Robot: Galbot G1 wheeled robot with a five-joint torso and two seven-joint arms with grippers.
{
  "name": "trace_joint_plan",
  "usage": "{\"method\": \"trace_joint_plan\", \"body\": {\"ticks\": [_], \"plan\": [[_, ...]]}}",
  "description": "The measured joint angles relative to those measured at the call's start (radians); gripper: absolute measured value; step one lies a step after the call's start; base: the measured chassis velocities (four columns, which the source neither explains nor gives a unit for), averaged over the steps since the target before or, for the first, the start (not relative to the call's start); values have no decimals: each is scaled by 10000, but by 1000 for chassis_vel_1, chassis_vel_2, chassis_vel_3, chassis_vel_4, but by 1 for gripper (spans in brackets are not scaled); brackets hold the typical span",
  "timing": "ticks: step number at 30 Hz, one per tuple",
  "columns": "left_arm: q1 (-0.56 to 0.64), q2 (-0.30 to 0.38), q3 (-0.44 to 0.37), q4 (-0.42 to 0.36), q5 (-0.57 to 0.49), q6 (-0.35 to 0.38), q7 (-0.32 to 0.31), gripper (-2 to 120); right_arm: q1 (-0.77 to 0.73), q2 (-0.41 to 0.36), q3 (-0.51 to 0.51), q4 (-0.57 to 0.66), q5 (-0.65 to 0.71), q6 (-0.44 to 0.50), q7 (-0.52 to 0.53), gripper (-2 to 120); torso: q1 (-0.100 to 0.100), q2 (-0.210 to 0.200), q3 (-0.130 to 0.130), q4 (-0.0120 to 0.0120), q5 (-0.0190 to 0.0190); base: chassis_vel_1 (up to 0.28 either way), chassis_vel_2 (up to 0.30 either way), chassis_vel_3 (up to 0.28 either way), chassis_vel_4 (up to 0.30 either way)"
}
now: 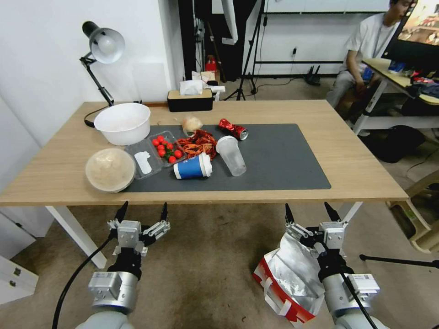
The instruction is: Pick up the food delivery bag from the floor and place it on the table.
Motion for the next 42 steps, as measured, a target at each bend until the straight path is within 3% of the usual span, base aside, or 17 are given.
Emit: {"method": "trace_joint_plan", "body": {"ticks": [3, 9, 31, 42], "plan": [[59, -317, 643, -695, -919, 1174, -735, 100, -117, -153, 80, 453, 621, -1107, -129, 100, 0, 0, 0, 1, -1, 0, 0, 0, 0], [121, -512, 909, -755, -1371, 777, -954, 100, -132, -453, 288, 923, 1492, -2300, -423, 100, 0, 0, 0, 2, -1, 0, 0, 0, 0], [215, -521, 855, -701, -1660, 172, -1270, 100, -35, -552, 346, 851, 1444, -1976, -583, 100, -9, -20, -10, 1, -2, 0, 0, 0, 0], [262, -473, 813, -779, -1714, 173, -1367, 100, -38, -560, 310, 781, 1454, -1756, -651, 100, -259, -580, -319, 1, -2, 0, 0, 0, 0]]}}
